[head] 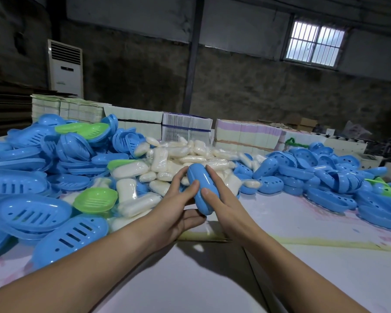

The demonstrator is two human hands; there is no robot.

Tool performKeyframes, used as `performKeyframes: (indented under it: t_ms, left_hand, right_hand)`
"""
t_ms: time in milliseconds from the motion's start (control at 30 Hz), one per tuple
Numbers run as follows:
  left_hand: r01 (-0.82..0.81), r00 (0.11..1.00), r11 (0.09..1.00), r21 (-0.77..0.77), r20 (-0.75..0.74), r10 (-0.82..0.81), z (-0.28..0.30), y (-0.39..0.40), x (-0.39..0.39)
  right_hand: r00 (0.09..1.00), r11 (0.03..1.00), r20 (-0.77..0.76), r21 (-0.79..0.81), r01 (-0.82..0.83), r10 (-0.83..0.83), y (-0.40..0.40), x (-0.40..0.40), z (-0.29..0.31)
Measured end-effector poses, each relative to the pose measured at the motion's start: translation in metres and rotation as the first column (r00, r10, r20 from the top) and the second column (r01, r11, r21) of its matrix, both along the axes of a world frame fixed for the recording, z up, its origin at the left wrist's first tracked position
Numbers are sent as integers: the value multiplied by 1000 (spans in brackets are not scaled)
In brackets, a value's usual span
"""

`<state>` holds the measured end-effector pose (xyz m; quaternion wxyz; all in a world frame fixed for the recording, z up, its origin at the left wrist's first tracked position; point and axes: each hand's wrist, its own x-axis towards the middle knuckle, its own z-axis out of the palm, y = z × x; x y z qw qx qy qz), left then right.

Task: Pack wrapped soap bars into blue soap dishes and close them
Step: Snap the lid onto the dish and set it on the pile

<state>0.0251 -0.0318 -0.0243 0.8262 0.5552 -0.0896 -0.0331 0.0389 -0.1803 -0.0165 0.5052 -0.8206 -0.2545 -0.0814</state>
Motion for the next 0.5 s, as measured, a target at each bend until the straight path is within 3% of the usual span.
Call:
performKeyframes:
  t_ms: [167, 500]
  left_hand:
    - [21, 1000, 999, -41, 24, -20, 3, 6, 0]
    - [32, 999, 995, -91, 8, -31, 4, 5, -4]
  right_hand:
    - [1000, 999, -1, 30, -19, 19, 5, -2, 2]
    - [995, 995, 91, -83, 54, -47, 7, -5, -4]
